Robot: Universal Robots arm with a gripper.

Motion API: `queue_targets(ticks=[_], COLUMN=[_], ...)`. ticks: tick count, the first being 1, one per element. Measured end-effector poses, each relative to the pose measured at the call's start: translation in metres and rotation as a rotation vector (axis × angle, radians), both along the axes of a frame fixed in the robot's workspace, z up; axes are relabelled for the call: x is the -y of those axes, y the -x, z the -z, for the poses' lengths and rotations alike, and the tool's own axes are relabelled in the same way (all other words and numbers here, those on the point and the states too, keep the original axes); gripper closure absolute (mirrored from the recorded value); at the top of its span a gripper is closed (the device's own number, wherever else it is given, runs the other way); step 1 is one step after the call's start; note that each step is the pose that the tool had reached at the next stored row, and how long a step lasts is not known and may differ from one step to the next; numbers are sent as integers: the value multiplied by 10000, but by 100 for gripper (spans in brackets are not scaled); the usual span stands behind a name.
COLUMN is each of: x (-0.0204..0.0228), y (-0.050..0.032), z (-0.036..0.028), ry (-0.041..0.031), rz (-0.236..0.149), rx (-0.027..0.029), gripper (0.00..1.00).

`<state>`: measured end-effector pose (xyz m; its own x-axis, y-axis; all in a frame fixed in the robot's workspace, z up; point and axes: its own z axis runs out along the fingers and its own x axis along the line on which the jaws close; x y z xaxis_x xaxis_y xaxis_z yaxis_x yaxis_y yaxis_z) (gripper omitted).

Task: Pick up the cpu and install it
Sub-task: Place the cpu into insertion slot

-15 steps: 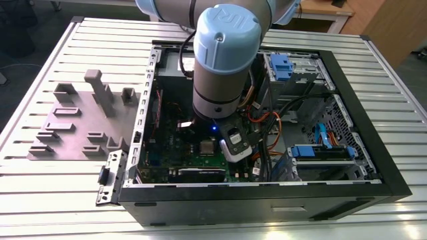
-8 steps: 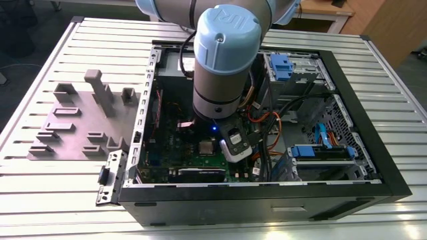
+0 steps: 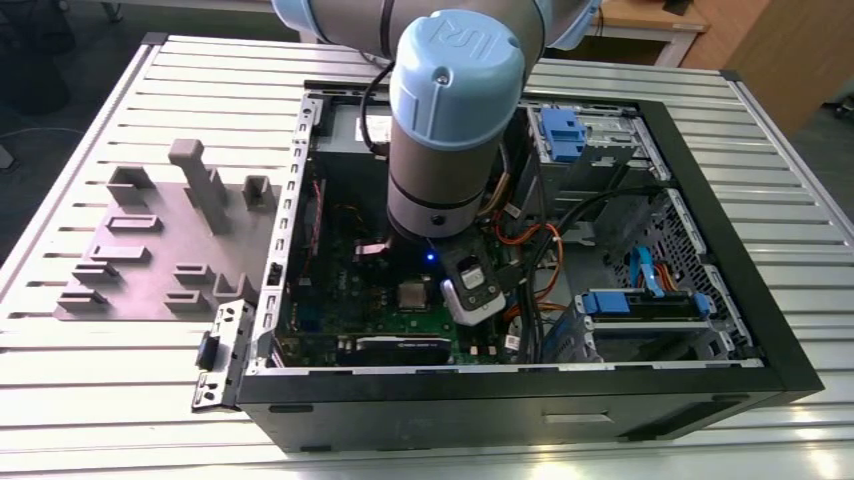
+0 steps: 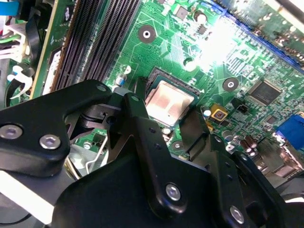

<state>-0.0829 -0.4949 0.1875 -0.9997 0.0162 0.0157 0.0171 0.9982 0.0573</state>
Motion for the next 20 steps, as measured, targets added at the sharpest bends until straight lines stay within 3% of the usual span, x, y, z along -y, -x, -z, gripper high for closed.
queue_targets(ticks=[8, 13, 20], x=[-1, 2, 0], y=[0, 1, 0], z=[-19, 23, 30], ry=[-4, -26, -47], rz=[0, 1, 1], rx=[1, -5, 0], gripper=[45, 45, 47])
